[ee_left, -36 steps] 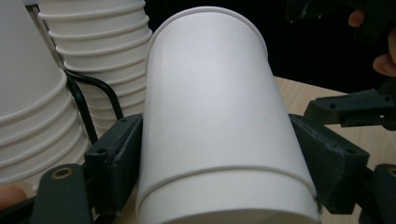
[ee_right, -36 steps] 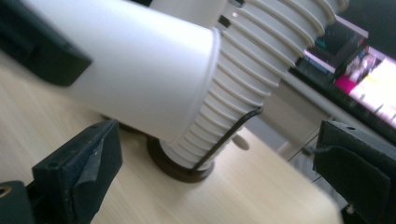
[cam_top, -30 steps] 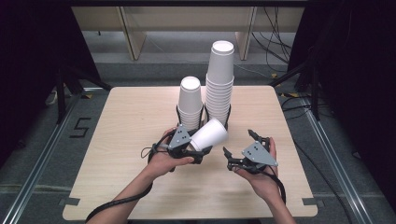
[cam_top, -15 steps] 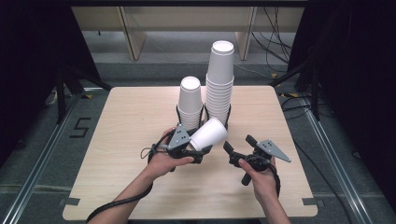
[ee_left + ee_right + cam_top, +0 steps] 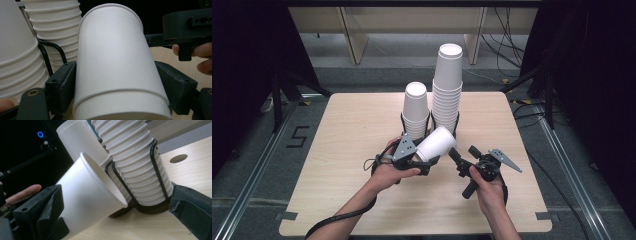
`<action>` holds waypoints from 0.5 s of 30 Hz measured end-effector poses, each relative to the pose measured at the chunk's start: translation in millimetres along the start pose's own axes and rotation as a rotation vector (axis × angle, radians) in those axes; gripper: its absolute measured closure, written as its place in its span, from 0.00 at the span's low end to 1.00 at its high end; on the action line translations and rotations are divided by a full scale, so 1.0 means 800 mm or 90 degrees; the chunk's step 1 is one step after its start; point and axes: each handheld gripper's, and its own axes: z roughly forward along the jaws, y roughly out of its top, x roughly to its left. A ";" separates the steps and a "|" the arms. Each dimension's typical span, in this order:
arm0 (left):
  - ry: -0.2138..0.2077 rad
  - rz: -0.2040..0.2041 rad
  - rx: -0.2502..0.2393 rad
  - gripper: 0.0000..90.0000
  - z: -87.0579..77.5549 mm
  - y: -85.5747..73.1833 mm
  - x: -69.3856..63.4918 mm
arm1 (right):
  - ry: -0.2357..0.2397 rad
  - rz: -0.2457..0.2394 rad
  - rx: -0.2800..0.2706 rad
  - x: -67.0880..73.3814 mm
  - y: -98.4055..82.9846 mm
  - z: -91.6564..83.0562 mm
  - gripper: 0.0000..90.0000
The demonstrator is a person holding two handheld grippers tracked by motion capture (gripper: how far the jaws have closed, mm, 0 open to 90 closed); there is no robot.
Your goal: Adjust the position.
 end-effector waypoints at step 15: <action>0.010 0.003 -0.009 0.24 0.005 0.002 -0.004 | 0.036 0.162 -0.001 0.000 -0.002 0.014 0.00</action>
